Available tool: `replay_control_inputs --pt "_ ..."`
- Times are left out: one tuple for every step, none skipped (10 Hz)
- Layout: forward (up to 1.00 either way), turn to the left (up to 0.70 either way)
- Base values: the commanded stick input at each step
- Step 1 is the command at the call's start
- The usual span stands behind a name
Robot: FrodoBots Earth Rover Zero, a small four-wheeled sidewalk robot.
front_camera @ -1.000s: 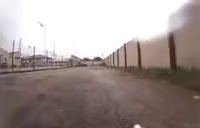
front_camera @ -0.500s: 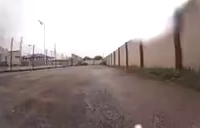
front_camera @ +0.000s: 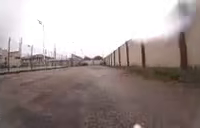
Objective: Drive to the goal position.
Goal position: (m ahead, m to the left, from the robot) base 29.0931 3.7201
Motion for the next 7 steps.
replay_control_inputs --pt "0.70 0.02" --pt "0.70 0.02" --pt "0.70 0.02" --pt "0.70 0.02" --pt "0.70 0.02" --pt "0.70 0.02" --pt "0.70 0.02"
